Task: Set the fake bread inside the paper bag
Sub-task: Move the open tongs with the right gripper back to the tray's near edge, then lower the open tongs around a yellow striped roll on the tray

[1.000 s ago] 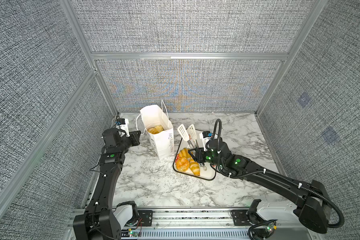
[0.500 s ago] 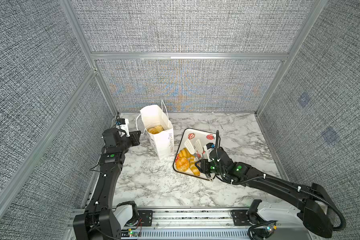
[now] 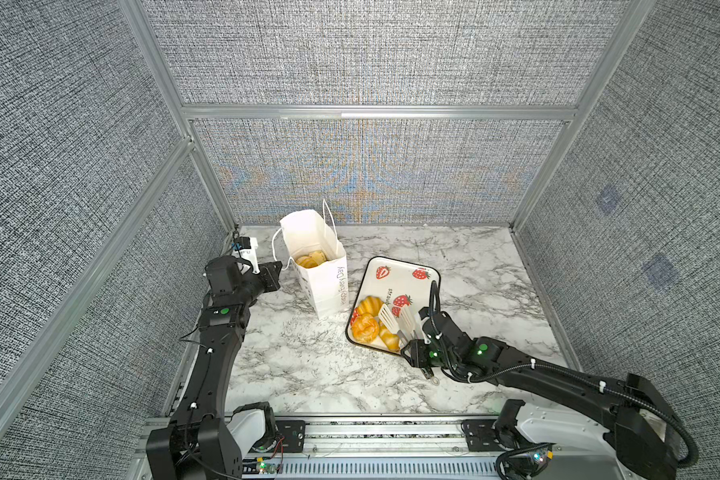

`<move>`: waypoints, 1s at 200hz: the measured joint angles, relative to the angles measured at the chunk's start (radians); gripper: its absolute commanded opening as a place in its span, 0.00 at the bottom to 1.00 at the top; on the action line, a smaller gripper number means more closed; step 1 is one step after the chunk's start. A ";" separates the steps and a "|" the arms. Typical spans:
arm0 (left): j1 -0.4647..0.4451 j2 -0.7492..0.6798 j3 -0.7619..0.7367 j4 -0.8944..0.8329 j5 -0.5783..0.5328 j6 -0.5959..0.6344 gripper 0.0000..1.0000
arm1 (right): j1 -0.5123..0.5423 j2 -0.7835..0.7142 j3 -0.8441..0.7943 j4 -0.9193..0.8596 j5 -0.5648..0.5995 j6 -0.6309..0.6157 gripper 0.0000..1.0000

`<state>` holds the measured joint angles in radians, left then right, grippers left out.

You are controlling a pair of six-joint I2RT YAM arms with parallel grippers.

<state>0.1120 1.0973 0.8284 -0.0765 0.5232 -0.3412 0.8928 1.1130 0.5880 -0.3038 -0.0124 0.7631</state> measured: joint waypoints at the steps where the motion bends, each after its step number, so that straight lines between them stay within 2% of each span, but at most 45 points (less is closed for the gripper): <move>1: 0.000 0.000 0.000 0.000 0.000 0.000 0.00 | 0.000 -0.001 -0.001 -0.001 0.000 0.001 0.51; 116: 0.000 0.001 0.000 0.000 0.000 0.000 0.00 | 0.098 -0.052 -0.058 -0.078 0.009 0.070 0.51; 200: 0.000 0.002 0.000 0.000 0.000 0.000 0.00 | 0.146 -0.019 -0.043 -0.099 0.024 0.078 0.51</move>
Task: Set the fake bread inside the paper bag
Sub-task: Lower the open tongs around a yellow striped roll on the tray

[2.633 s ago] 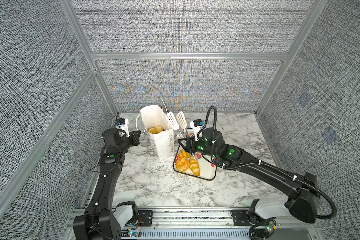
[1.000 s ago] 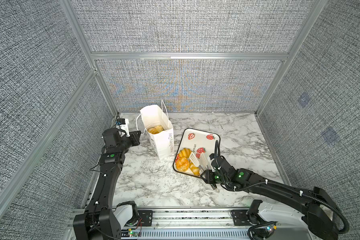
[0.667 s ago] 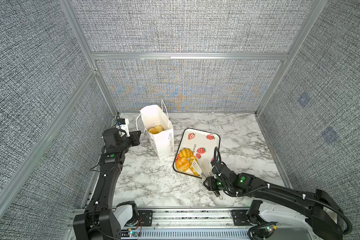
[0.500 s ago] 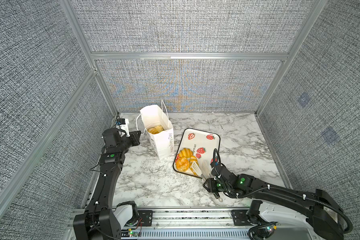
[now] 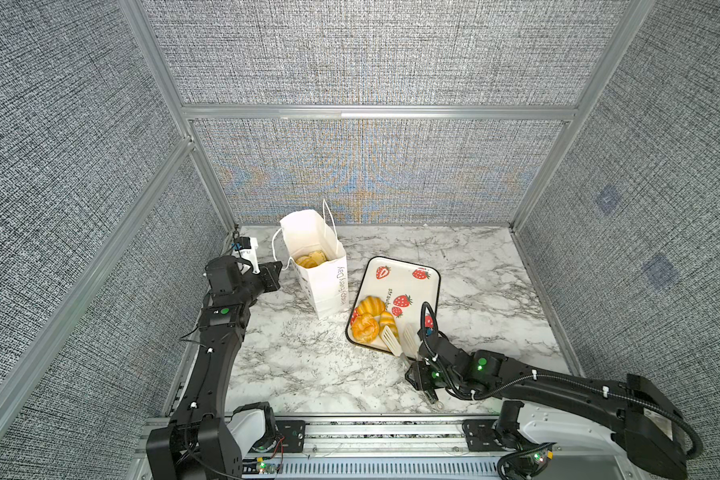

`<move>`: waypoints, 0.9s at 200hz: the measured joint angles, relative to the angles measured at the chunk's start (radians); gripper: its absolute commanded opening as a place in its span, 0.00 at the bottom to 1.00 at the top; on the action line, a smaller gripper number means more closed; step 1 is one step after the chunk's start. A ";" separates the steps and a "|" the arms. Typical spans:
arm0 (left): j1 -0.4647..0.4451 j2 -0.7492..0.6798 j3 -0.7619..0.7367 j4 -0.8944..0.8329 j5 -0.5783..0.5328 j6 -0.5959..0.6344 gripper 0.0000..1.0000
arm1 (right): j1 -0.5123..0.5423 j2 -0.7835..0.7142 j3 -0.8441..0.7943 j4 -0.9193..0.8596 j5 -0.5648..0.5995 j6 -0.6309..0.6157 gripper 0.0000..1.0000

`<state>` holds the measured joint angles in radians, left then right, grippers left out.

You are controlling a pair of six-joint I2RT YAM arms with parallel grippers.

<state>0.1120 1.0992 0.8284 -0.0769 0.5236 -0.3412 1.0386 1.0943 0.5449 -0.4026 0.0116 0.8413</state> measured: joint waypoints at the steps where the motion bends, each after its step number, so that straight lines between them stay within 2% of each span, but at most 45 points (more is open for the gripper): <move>1: 0.000 0.000 0.000 0.000 0.000 0.000 0.00 | 0.001 0.002 0.001 -0.002 0.001 0.000 0.51; 90: 0.000 0.004 0.000 0.000 0.000 0.000 0.00 | 0.030 0.037 0.084 -0.092 0.067 -0.019 0.50; 180: 0.000 0.010 0.000 0.000 0.000 0.000 0.00 | 0.068 0.136 0.177 -0.180 0.137 -0.057 0.48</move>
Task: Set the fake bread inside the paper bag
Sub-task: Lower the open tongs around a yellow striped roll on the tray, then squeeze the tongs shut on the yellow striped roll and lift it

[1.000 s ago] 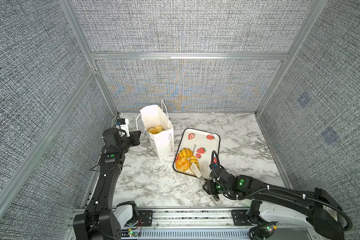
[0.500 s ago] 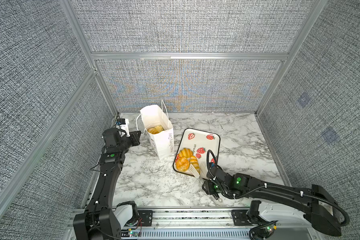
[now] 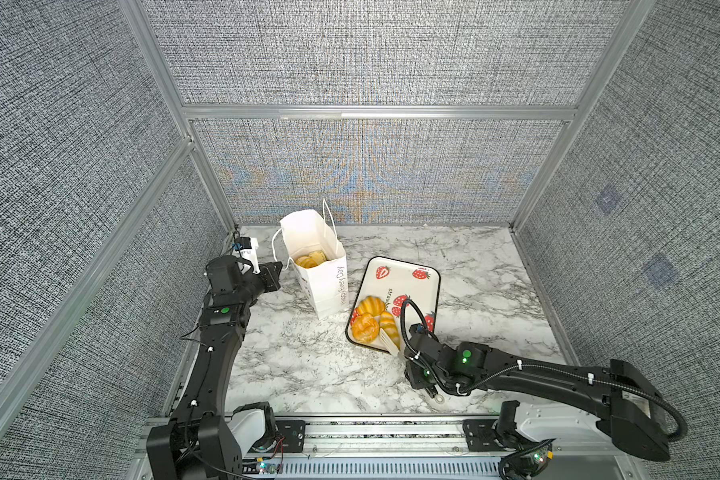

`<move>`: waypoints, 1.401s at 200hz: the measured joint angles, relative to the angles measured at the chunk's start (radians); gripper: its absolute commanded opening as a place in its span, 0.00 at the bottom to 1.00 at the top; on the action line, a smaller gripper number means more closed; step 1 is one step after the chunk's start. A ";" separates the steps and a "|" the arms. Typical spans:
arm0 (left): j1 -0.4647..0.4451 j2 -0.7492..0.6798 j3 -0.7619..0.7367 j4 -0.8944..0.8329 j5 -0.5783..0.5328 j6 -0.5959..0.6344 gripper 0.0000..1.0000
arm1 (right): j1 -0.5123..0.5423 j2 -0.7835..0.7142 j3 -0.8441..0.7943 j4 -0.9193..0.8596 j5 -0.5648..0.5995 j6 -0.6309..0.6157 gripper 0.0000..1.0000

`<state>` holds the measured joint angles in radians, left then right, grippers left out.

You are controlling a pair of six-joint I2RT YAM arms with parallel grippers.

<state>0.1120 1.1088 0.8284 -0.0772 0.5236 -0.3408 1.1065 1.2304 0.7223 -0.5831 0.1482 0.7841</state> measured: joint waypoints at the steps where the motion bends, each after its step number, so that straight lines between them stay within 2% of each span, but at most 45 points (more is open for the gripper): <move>1: 0.000 0.000 0.000 0.000 0.000 0.000 0.00 | 0.000 0.002 0.002 -0.002 0.001 0.000 0.48; 67: 0.000 0.001 0.000 0.000 0.000 0.000 0.00 | 0.035 0.101 0.076 -0.076 0.067 -0.014 0.45; 145: 0.000 0.003 0.000 0.000 0.000 0.000 0.00 | 0.054 0.146 0.113 -0.120 0.113 -0.021 0.40; 205: 0.000 0.006 0.000 0.000 0.000 0.000 0.00 | 0.056 0.121 0.114 -0.152 0.154 -0.012 0.31; 280: 0.000 0.006 0.000 0.000 0.000 0.000 0.00 | 0.056 0.030 0.109 -0.207 0.251 0.034 0.27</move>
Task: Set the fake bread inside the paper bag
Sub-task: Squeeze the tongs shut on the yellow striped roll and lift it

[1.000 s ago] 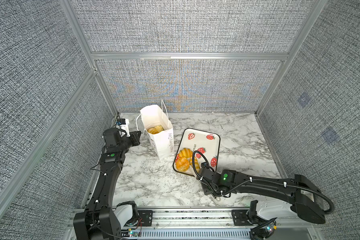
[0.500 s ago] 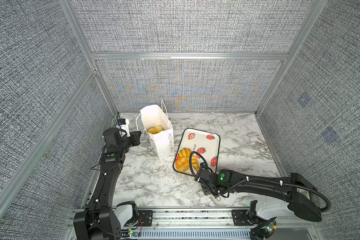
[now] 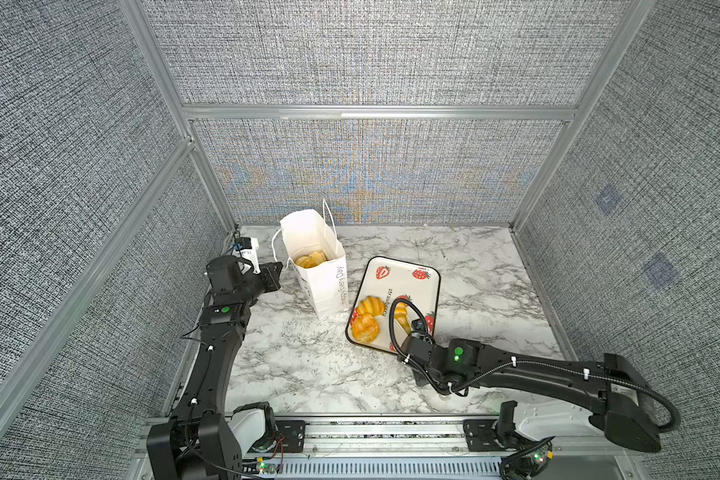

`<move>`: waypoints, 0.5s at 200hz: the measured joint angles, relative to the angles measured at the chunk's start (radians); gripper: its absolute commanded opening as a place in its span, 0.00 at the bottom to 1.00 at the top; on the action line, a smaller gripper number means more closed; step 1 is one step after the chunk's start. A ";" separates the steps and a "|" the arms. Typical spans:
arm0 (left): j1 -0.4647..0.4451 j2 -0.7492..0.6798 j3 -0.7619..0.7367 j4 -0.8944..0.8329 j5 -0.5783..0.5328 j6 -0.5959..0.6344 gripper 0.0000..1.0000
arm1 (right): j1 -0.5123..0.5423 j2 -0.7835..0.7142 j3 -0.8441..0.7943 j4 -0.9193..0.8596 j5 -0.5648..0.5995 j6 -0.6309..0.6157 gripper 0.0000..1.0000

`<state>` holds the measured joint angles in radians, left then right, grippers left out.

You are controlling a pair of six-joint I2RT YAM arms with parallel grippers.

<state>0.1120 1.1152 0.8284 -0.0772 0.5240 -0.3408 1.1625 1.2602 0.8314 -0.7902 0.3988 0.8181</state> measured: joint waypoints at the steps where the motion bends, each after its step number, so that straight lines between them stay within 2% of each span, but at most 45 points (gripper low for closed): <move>1: 0.000 0.000 0.000 0.000 0.000 0.000 0.00 | 0.000 -0.001 0.000 0.000 0.001 0.000 0.27; 100: 0.000 0.000 0.000 0.000 0.002 0.000 0.00 | 0.000 -0.198 0.011 0.001 0.179 0.010 0.26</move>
<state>0.1120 1.1152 0.8284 -0.0769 0.5259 -0.3408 1.1622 1.0626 0.8421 -0.7895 0.5777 0.8276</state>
